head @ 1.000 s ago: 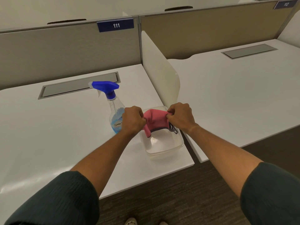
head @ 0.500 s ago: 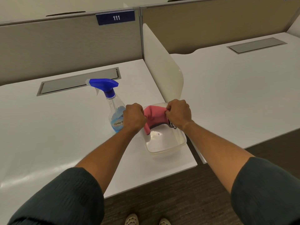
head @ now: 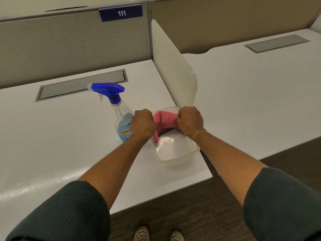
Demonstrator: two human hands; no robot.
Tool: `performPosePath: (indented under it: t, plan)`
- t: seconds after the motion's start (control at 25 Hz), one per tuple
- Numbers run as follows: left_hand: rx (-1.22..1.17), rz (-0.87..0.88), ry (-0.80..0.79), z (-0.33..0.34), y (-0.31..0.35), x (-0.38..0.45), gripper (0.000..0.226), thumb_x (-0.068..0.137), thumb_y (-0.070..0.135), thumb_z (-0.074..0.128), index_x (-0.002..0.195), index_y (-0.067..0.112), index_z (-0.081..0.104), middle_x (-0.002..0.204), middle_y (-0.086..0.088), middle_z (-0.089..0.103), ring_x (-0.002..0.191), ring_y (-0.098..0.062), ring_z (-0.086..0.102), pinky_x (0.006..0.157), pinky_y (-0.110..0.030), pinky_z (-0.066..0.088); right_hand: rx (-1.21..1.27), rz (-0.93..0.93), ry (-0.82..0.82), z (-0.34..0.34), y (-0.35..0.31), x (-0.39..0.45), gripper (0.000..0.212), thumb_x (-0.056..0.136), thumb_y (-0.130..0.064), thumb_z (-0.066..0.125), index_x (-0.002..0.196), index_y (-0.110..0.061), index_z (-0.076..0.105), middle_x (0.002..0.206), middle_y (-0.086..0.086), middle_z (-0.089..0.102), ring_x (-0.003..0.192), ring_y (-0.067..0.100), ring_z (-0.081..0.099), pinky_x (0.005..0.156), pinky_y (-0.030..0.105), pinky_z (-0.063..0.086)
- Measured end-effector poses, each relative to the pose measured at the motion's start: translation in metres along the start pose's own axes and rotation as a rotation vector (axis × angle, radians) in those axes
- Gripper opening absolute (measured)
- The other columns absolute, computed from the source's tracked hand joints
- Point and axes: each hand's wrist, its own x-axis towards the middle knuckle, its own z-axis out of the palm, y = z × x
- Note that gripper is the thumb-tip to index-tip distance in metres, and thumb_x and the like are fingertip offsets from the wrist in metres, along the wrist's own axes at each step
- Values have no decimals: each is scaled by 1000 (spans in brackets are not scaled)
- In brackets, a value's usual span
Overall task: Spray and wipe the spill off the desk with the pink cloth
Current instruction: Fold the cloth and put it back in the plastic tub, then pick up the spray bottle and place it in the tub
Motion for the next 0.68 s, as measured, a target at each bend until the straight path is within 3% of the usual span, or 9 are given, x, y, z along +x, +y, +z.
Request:
performPosePath:
  t: [0.08, 0.16, 0.36, 0.52, 0.68]
  plan:
    - [-29, 37, 23, -2, -1, -3, 21, 85, 22, 69, 101, 8, 69, 97, -11, 70, 88, -24, 65, 91, -42, 55, 9, -26, -5, 0, 3, -1, 10, 86, -10, 62, 82, -6, 70, 80, 11, 68, 77, 29, 64, 61, 30, 45]
    - [-17, 87, 43, -4, 0, -10, 31, 87, 27, 67, 112, 9, 65, 109, -10, 67, 97, -23, 63, 95, -38, 51, 0, -77, 2, -2, 5, -4, 16, 85, -17, 65, 94, -6, 71, 88, 11, 68, 87, 28, 62, 67, 34, 51]
    - [131, 259, 28, -4, -4, -24, 59, 88, 47, 59, 133, 13, 46, 134, -11, 52, 119, -25, 50, 101, -37, 42, -98, -240, 43, -5, 4, -18, 60, 85, -41, 66, 133, -7, 55, 127, 17, 61, 116, 34, 53, 94, 43, 47]
    - [277, 340, 30, -4, -12, -37, 84, 87, 61, 48, 152, 15, 20, 159, -12, 23, 144, -31, 28, 115, -44, 26, -138, -288, 64, -4, 0, -27, 83, 82, -55, 59, 146, -8, 40, 149, 20, 43, 134, 37, 43, 102, 48, 43]
    - [294, 412, 52, -9, -22, -50, 97, 84, 71, 40, 154, 15, 3, 163, -12, 3, 150, -29, 8, 119, -43, 8, -121, -294, 45, -7, -9, -37, 92, 83, -60, 56, 154, -10, 24, 159, 18, 27, 145, 35, 29, 113, 47, 32]
